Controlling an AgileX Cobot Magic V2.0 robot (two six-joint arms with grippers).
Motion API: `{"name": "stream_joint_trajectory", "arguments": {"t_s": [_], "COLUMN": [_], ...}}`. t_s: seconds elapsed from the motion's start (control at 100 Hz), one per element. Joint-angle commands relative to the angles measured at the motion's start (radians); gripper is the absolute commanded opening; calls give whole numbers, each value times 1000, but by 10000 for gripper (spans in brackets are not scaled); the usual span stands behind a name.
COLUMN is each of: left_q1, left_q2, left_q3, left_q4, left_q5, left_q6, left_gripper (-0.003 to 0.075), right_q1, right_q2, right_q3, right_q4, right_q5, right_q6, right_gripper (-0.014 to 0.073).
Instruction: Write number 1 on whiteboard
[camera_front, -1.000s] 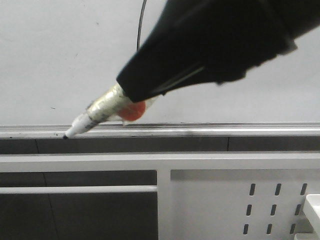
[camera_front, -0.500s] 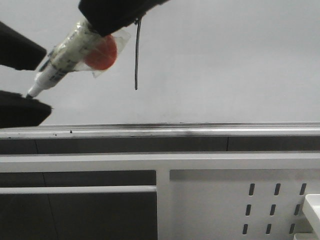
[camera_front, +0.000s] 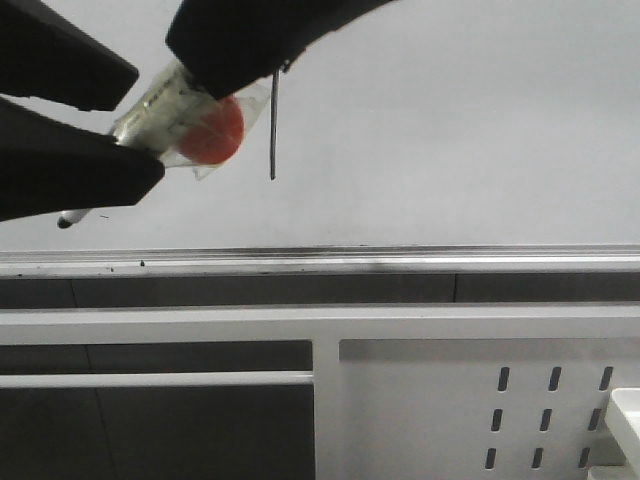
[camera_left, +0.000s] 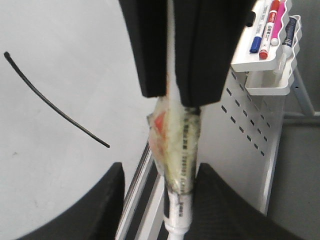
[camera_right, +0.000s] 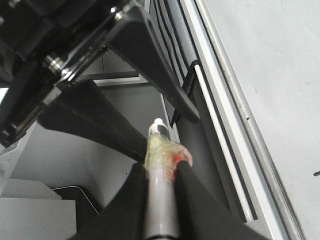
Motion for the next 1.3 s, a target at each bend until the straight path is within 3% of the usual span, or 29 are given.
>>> {"name": "stream_joint_trajectory", "arguments": {"t_s": [0.0,0.09,0.2,0.58,0.64,0.77,0.82,1.01,1.15,1.29], "left_q1": [-8,-8,-8,-8,-8,-8,-8,-8,-8,-8], "left_q2": [-6,-6,-6,-6,-6,-6,-6,-6,-11,-5], "left_q3": [-37,-37,-37,-37,-37,-37,-37,-26,6,32], "left_q4": [46,44,44,44,44,44,44,54,147,188], "left_q5": [18,18,18,18,18,18,23,101,125,237], "left_q6": [-49,-74,-74,-78,-110,-199,-239,-430,-576,-757], "left_gripper": [283,193,-22,-20,-20,-20,-20,-20,-20,-20], "right_q1": [4,4,4,4,4,4,4,-27,-94,-171], "right_q2": [-21,-22,-22,-22,-22,-22,-22,-53,-118,-184], "right_q3": [-34,-34,-34,-37,-50,-95,-118,-171,-171,-171], "right_q4": [11,11,11,39,39,22,15,-40,-51,-51], "right_q5": [-52,-58,-60,-103,-95,-119,-121,-128,-131,-129], "right_q6": [-10,-10,-10,-8,-8,-8,-8,-8,-8,-8], "right_gripper": [-69,-69,-69,-44,80,557,665,559,465,408]}}
